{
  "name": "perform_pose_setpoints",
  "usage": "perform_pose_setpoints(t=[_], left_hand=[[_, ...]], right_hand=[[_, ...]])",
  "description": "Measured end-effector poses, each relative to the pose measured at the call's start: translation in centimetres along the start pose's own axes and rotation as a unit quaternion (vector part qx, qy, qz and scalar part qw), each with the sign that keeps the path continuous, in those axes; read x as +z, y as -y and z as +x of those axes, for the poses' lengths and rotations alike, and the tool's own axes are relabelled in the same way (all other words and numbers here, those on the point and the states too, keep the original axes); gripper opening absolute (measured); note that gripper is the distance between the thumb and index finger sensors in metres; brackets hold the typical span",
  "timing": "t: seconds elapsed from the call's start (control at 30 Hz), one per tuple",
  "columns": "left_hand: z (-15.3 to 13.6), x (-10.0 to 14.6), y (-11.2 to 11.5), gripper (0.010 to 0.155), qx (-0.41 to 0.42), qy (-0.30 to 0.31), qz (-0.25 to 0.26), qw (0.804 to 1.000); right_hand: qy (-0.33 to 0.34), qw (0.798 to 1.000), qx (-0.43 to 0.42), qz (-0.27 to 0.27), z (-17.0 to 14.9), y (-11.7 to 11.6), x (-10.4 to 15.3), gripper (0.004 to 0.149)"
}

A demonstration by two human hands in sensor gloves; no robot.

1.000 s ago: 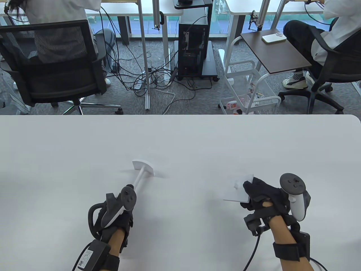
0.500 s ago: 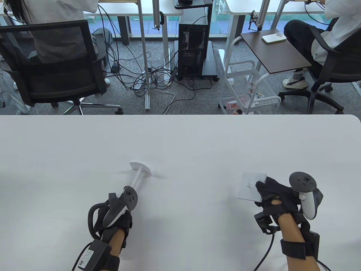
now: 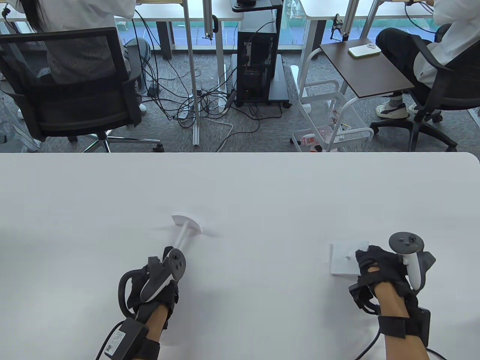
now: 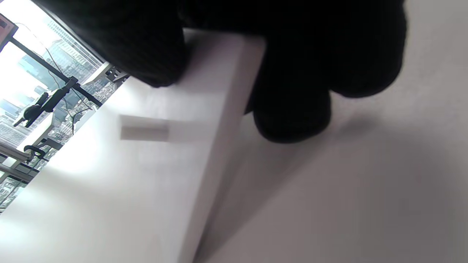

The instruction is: Separate headphone stand from headphone stand base

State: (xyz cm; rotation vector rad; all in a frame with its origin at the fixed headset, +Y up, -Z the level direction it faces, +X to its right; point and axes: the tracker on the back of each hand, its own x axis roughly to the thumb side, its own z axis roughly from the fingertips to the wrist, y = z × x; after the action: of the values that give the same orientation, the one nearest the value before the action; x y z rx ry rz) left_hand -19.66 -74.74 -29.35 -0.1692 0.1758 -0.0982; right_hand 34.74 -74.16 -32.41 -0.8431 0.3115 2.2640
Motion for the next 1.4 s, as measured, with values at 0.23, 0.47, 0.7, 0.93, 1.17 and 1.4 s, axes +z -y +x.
perform_pose_setpoints(t=[0.23, 0.47, 0.7, 0.93, 1.17, 1.4], left_hand=[[2.3, 2.1, -1.8, 0.079, 0.012, 0.048, 0.074, 0.996], [5.6, 3.5, -1.7, 0.079, 0.034, 0.124, 0.056, 0.99], [7.3, 4.4, -0.8, 0.08, 0.05, 0.176, 0.012, 0.983], [8.3, 4.9, -0.4, 0.08, 0.035, 0.195, -0.002, 0.98], [8.1, 4.6, 0.0, 0.081, 0.036, 0.195, -0.014, 0.98], [8.2, 4.7, -0.1, 0.082, 0.042, 0.198, -0.019, 0.979]], right_hand=[[-0.034, 0.997, 0.051, -0.037, -0.6, -0.3, -0.6, 0.056], [-0.048, 0.996, 0.057, -0.052, -1.3, -0.2, -1.1, 0.056], [-0.057, 0.993, 0.077, -0.068, -1.5, -0.6, -1.4, 0.056], [-0.069, 0.989, 0.105, -0.082, -1.8, -1.3, -1.6, 0.057], [-0.083, 0.978, 0.15, -0.117, -2.1, -2.1, -1.9, 0.057], [-0.089, 0.975, 0.174, -0.11, -2.2, -2.6, -2.0, 0.056]])
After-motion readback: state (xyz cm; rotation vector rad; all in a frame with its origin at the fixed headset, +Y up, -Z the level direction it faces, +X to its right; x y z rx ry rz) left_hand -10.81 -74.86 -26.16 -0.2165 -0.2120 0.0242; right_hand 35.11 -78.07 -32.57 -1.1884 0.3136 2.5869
